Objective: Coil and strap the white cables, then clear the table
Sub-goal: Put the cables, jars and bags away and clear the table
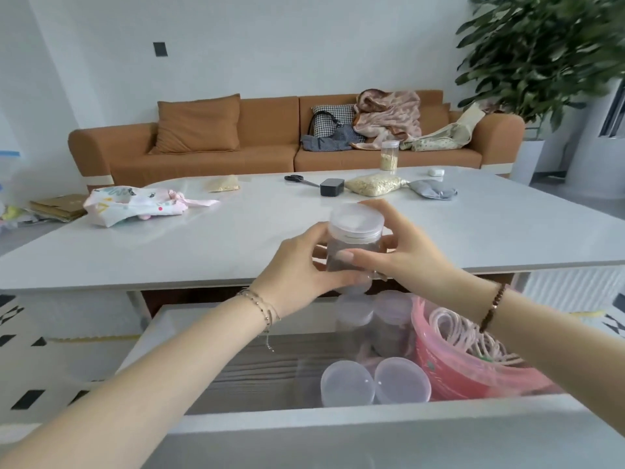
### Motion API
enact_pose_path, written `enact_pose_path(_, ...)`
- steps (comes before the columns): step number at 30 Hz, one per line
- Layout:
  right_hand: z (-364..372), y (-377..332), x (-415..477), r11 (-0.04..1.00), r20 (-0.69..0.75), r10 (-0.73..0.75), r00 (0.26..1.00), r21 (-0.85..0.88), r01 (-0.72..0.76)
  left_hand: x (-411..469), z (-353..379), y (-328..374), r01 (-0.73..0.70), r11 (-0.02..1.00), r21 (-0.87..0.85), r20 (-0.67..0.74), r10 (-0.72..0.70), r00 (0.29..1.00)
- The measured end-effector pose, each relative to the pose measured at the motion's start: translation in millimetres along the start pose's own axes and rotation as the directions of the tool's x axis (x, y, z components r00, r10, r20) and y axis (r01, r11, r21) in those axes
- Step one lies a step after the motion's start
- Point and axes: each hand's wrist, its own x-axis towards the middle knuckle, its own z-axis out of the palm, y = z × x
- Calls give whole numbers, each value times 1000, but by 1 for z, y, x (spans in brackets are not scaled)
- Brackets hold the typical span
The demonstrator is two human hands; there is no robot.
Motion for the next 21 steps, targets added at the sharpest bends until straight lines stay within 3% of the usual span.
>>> enact_pose_path(4, -21, -5, -32, 991, 92, 81, 992, -110, -71, -14, 11, 12, 7, 999, 45, 176, -15, 984)
enact_pose_path(8, -18, 4, -48, 920, 218, 102, 971, -393, -8, -25, 23, 5, -17, 998, 59, 243, 2, 970)
enact_pose_path(14, -14, 18, -46, 846, 288, 70, 955, -524, 96, -27, 31, -12, 71, 995, 75, 252, -88, 964)
enact_pose_path(21, -11, 33, -34, 783, 382, 155, 911, -610, 123, -23, 47, -22, 185, 963, 194, 255, -231, 939)
